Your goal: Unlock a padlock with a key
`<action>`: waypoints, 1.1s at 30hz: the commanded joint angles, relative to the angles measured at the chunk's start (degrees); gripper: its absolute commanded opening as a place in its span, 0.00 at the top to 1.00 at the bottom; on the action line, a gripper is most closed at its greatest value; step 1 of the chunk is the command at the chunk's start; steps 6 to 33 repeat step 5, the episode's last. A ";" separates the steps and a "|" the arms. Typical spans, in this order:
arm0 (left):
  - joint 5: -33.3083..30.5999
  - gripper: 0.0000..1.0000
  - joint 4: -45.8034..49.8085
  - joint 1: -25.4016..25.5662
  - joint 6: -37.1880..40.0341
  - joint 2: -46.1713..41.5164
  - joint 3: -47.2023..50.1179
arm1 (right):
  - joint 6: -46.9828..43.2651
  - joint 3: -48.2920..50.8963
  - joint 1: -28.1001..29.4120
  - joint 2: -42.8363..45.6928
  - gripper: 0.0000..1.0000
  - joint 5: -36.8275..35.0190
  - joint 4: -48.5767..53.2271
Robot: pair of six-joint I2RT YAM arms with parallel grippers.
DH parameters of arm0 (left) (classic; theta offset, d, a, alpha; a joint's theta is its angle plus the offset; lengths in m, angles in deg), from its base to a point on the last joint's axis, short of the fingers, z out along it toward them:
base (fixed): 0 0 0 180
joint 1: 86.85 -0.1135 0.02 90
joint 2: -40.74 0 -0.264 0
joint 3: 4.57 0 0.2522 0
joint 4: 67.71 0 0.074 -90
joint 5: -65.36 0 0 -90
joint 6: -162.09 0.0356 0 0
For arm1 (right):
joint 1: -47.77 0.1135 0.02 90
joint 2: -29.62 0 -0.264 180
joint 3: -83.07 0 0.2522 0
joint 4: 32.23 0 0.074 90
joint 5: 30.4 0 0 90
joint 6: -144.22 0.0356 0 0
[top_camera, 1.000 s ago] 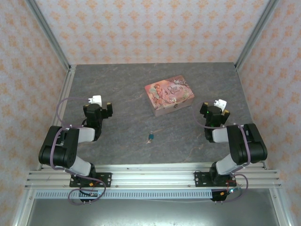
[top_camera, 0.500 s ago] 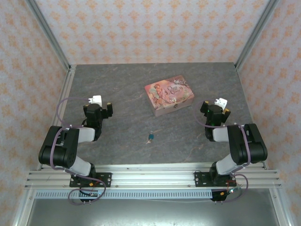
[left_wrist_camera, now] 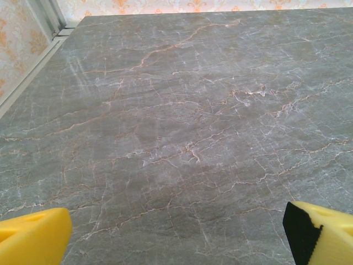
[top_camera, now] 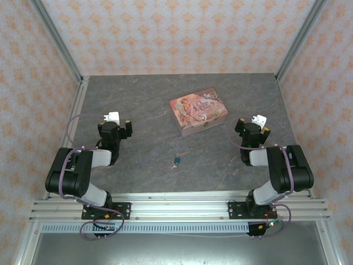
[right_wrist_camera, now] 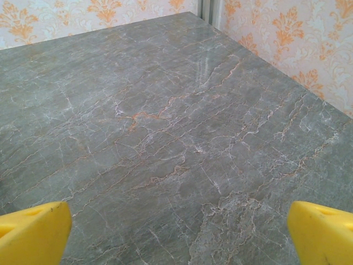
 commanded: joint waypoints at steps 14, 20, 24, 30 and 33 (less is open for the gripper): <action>-0.01 0.00 0.39 -0.06 -0.57 -0.40 -0.97 | -0.28 -0.88 -0.01 0.50 0.00 0.66 0.29; -0.01 0.00 0.39 -0.06 -0.57 -0.40 -0.97 | -0.28 -0.88 -0.01 0.50 0.00 0.66 0.29; -0.01 0.00 0.39 -0.06 -0.57 -0.40 -0.97 | -0.28 -0.88 -0.01 0.50 0.00 0.66 0.29; -0.01 0.00 0.39 -0.06 -0.57 -0.40 -0.97 | -0.28 -0.88 -0.01 0.50 0.00 0.66 0.29; -0.01 0.00 0.39 -0.06 -0.57 -0.40 -0.97 | -0.28 -0.88 -0.01 0.50 0.00 0.66 0.29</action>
